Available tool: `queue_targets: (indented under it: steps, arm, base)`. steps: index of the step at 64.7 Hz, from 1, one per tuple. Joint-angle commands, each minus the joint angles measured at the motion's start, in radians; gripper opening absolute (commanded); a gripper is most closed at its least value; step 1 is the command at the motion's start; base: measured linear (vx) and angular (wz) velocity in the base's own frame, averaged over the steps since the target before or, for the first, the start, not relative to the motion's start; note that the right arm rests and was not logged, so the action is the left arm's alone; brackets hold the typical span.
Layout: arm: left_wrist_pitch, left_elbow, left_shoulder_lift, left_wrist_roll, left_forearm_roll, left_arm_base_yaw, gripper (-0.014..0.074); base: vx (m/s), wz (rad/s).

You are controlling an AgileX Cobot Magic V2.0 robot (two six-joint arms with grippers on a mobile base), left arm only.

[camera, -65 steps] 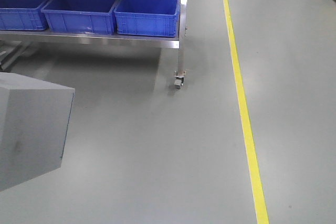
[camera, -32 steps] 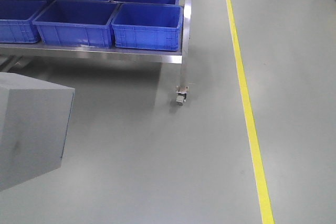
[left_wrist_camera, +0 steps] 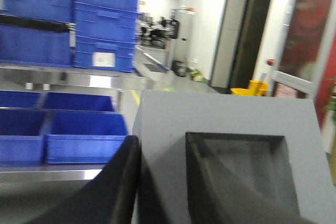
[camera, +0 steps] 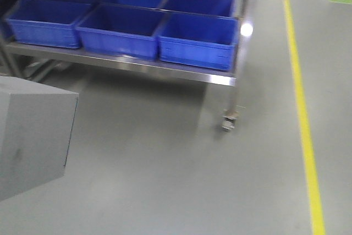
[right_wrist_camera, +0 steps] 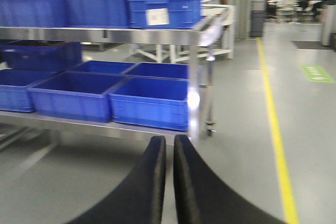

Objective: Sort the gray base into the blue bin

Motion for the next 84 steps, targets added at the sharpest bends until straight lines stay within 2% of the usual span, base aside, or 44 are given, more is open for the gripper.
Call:
queue_targets:
  steps: [1, 44, 84]
  arm:
    - [-0.098, -0.028, 0.007, -0.005, -0.014, -0.008, -0.0005]
    - [-0.097, -0.028, 0.007, -0.005, -0.014, -0.008, -0.0005]
    - [-0.097, -0.028, 0.007, -0.005, -0.014, -0.008, -0.0005]
  base:
    - [0.28, 0.69]
    - [0.27, 0.76]
    - [0.33, 0.49]
